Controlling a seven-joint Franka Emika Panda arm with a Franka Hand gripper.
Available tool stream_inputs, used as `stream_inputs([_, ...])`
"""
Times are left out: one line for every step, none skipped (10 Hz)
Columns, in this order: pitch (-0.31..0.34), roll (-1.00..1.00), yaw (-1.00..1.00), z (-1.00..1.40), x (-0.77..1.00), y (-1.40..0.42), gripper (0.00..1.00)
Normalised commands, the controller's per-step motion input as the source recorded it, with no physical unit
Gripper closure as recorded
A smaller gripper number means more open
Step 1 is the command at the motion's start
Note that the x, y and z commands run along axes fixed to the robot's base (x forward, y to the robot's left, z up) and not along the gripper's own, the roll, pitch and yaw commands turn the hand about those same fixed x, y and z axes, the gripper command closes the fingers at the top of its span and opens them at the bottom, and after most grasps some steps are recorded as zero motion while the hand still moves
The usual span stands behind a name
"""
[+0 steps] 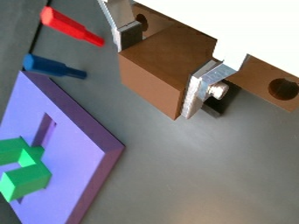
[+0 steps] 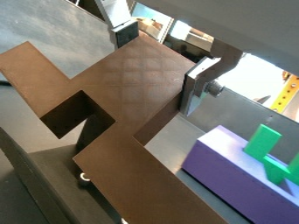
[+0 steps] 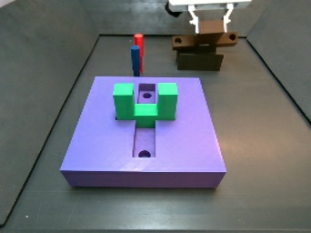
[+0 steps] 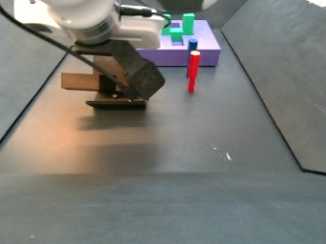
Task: Pick up the brown object. Move up. Place the brown object on the fixture. Regrasp the brown object. Move to above the board. Insert the brown object.
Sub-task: Place the brown object on the fixture, then regrasp the brown object.
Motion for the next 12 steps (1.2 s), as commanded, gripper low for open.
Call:
stream_inputs([0.009,0.01,0.0,-0.23,0.13,-0.11,1.0])
stream_inputs([0.0,0.02,0.0,-0.27,0.0,-0.07,1.0])
stream_inputs([-0.034,0.01,0.0,-0.29,-0.11,-0.01,1.0])
stream_inputs([0.0,0.11,0.0,-0.22,-0.17,0.0,1.0])
stream_inputs([0.066,0.06,-0.05,-0.06,-0.05,0.0,1.0])
stream_inputs([0.18,0.18,-0.08,-0.06,0.0,0.0,1.0])
stream_inputs([0.24,0.14,-0.05,0.0,0.09,0.0,1.0])
stream_inputs([0.0,0.0,0.0,0.0,0.0,0.0,1.0])
stream_inputs([0.0,0.0,0.0,0.0,0.0,0.0,0.0])
stream_inputs([-0.386,0.58,0.0,0.97,-0.29,-0.17,0.0])
stream_inputs([-0.289,0.75,0.0,0.85,-0.37,-0.14,0.0])
stream_inputs([-0.271,0.76,-0.01,0.83,-0.31,-0.17,0.0])
